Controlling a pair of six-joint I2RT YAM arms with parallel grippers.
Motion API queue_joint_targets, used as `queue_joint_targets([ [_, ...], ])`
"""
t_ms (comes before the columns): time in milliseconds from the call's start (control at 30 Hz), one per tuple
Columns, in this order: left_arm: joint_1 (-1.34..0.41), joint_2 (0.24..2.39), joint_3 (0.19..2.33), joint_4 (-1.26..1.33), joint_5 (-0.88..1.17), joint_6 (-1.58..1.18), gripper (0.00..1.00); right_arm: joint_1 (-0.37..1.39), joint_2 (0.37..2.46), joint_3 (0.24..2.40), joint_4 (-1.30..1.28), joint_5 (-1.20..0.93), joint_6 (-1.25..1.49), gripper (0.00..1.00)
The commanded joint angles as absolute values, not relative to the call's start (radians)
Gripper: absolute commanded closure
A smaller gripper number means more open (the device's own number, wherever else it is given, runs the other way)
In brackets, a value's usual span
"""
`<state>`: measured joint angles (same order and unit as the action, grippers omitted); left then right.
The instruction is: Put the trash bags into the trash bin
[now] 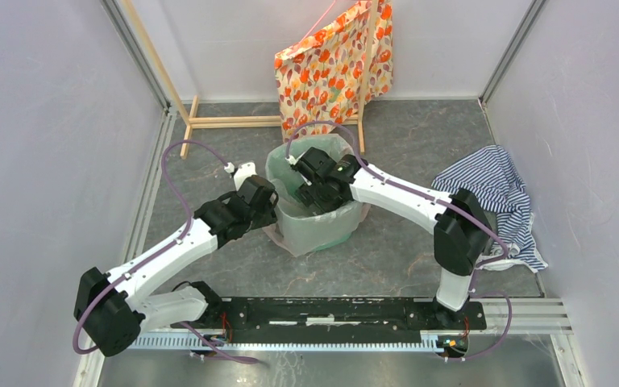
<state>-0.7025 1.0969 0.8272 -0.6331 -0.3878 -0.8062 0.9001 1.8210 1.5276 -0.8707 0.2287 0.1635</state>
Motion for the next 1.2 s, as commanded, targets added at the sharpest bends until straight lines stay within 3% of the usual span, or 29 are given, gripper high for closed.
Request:
queue_joint_targets([
  [0, -0.699, 1.075, 0.819, -0.601, -0.384, -0.775, 0.57, 0.890, 1.848, 1.575, -0.906, 0.235, 0.120, 0.23],
  [300, -0.700, 1.068, 0.821, -0.607, -0.383, -0.773, 0.57, 0.882, 1.876, 1.408, -0.701, 0.211, 0.028, 0.26],
  [1167, -0.699, 1.056, 0.756, -0.584, -0.388, -0.800, 0.61, 0.870, 1.941, 1.295, -0.624, 0.203, 0.113, 0.24],
])
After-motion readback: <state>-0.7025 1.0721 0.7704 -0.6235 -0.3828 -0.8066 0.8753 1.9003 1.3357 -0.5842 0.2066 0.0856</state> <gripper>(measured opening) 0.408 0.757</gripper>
